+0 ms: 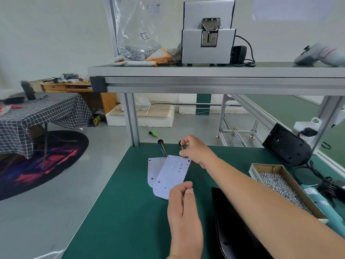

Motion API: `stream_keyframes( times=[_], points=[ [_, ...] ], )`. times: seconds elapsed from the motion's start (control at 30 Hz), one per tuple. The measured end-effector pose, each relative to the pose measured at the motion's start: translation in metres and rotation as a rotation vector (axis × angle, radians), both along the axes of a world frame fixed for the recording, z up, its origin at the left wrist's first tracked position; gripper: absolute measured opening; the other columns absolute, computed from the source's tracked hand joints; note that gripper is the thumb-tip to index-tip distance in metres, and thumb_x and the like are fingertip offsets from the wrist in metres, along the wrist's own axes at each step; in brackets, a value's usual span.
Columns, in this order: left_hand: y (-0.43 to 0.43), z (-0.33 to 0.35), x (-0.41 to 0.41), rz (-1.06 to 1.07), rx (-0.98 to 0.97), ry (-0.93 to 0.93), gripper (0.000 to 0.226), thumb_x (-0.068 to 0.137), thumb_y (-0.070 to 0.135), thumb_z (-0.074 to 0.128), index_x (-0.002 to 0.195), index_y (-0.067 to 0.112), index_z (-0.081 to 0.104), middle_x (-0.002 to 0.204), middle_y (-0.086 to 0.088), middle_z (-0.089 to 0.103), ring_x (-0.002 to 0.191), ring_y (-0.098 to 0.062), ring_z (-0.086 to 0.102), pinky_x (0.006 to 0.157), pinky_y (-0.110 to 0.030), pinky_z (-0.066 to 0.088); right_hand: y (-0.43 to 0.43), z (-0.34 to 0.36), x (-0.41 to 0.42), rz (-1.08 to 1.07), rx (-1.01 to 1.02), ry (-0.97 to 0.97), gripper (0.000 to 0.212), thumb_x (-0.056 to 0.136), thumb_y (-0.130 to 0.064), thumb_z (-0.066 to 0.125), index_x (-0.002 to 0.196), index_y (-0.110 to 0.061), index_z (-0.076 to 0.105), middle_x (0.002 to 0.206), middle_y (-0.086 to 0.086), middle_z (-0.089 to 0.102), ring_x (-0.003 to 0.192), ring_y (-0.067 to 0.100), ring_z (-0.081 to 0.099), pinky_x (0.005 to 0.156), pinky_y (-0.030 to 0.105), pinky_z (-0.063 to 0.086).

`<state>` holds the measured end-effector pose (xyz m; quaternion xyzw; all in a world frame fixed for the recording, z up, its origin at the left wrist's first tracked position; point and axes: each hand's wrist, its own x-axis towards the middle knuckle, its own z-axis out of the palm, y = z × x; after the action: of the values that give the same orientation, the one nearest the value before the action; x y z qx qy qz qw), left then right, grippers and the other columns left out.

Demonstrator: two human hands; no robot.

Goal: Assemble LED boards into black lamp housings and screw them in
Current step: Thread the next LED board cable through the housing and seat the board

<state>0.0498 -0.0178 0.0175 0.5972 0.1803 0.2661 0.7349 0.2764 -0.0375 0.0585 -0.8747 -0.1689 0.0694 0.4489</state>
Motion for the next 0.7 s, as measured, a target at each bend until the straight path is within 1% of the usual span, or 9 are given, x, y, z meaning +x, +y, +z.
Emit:
stream_keyframes(
  times=[0.1,0.2,0.3,0.37,0.4,0.5,0.57,0.63,0.7],
  points=[
    [0.000,0.000,-0.002,0.000,0.256,-0.104,0.025,0.105,0.012,0.058,0.110,0.034,0.069,0.100,0.014,0.069,0.091,-0.009,0.061,0.078,-0.013,0.046,-0.024,0.007,-0.014,0.058,0.125,0.002,0.039,0.090,-0.002,0.069,0.122,-0.024,0.067,0.098,0.011,0.065,0.075,0.020,0.059,0.060,0.025,0.045],
    [0.008,0.001,0.000,0.087,0.470,-0.145,0.025,0.098,0.021,0.056,0.116,0.036,0.064,0.118,0.015,0.062,0.118,-0.013,0.056,0.096,-0.016,0.041,-0.055,0.011,-0.038,0.085,0.240,0.004,0.037,0.092,-0.004,0.069,0.113,-0.034,0.072,0.085,0.006,0.060,0.071,0.011,0.056,0.059,0.020,0.046],
    [0.018,0.000,0.005,0.100,0.552,0.002,0.036,0.102,0.034,0.052,0.137,0.030,0.058,0.146,0.018,0.049,0.140,-0.005,0.038,0.117,-0.035,0.034,-0.086,0.012,-0.064,0.109,0.329,0.002,0.036,0.096,-0.005,0.070,0.119,-0.031,0.071,0.077,-0.003,0.054,0.071,0.007,0.053,0.065,0.021,0.047],
    [0.023,0.001,0.006,0.033,0.578,0.154,0.056,0.100,0.050,0.051,0.152,0.030,0.045,0.156,0.020,0.039,0.146,-0.007,0.031,0.121,-0.042,0.031,-0.103,0.013,-0.079,0.128,0.377,-0.016,0.038,0.097,-0.004,0.070,0.125,-0.030,0.069,0.079,-0.005,0.054,0.077,0.009,0.053,0.074,0.021,0.047],
    [0.024,0.001,0.005,-0.007,0.579,0.196,0.066,0.096,0.059,0.051,0.155,0.032,0.039,0.154,0.023,0.041,0.145,-0.008,0.035,0.119,-0.042,0.034,-0.110,0.013,-0.088,0.130,0.406,-0.019,0.039,0.097,-0.004,0.071,0.127,-0.029,0.068,0.082,-0.002,0.054,0.079,0.010,0.053,0.076,0.022,0.047],
    [0.026,0.006,0.003,-0.145,0.478,0.208,0.083,0.081,0.082,0.049,0.153,0.041,0.043,0.135,0.035,0.055,0.127,0.003,0.055,0.106,-0.035,0.046,-0.122,0.015,-0.112,0.124,0.509,-0.026,0.043,0.090,-0.013,0.075,0.130,-0.028,0.067,0.087,0.007,0.055,0.082,0.016,0.055,0.071,0.024,0.049],
    [0.028,0.010,0.003,-0.184,0.385,0.158,0.062,0.078,0.081,0.054,0.130,0.049,0.062,0.115,0.029,0.071,0.105,0.005,0.065,0.089,-0.023,0.054,-0.127,0.020,-0.124,0.088,0.573,-0.045,0.043,0.088,-0.020,0.074,0.130,-0.027,0.066,0.080,0.005,0.059,0.077,0.017,0.059,0.062,0.022,0.050],
    [0.031,0.015,0.002,-0.154,0.337,0.096,0.028,0.085,0.071,0.060,0.102,0.051,0.070,0.087,0.026,0.072,0.074,0.006,0.062,0.063,-0.014,0.047,-0.134,0.026,-0.132,0.050,0.652,-0.056,0.032,0.096,-0.026,0.067,0.128,-0.027,0.065,0.076,0.007,0.066,0.068,0.021,0.066,0.056,0.025,0.052],
    [0.035,0.017,0.001,-0.129,0.290,0.032,0.014,0.097,0.053,0.066,0.093,0.042,0.074,0.074,0.020,0.068,0.062,0.003,0.054,0.062,-0.020,0.043,-0.141,0.031,-0.131,-0.032,0.651,-0.137,0.024,0.104,-0.021,0.056,0.124,-0.029,0.066,0.078,0.006,0.067,0.066,0.020,0.065,0.056,0.031,0.053]
  ],
)
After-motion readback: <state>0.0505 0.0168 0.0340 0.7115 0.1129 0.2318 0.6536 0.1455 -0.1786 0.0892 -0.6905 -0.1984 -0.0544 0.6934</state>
